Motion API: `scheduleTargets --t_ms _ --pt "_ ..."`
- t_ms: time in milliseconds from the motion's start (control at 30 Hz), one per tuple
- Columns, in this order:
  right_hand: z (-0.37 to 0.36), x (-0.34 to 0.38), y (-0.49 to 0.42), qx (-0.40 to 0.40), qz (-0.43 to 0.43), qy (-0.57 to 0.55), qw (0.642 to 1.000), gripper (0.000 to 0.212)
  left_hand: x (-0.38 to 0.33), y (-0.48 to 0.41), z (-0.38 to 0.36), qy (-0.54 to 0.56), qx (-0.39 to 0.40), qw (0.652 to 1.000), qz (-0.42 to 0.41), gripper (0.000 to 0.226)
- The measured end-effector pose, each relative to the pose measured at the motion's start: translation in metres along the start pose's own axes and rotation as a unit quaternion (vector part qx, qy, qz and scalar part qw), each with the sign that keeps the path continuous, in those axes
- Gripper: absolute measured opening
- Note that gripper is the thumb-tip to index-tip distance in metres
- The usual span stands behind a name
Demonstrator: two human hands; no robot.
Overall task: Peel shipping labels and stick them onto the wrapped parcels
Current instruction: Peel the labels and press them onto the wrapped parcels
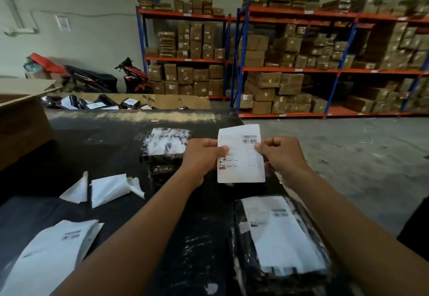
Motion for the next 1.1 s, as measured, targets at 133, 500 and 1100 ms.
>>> scheduleTargets --t_ms 133,500,1100 --pt "0.026 -0.020 -0.052 0.019 0.004 0.012 1.000 0.009 0.003 -0.032 -0.034 -0.035 -0.047 0.998 0.000 0.004" --pt "0.020 -0.067 -0.143 0.042 -0.053 -0.001 0.998 0.014 0.030 -0.083 -0.062 -0.059 -0.183 0.980 0.047 0.011" --pt "-0.031 -0.119 -0.188 0.032 -0.094 0.064 0.993 0.040 0.086 -0.142 -0.045 -0.148 -0.271 0.949 0.061 0.043"
Point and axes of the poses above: each hand's wrist, its own y-axis away from the middle knuckle, its own z-axis out of the back of the hand, x = y × z, the point moved 5 cm from there along -y, towards the middle knuckle, and after that the axes turned 2 degrees about y, right-handed, at the moved point
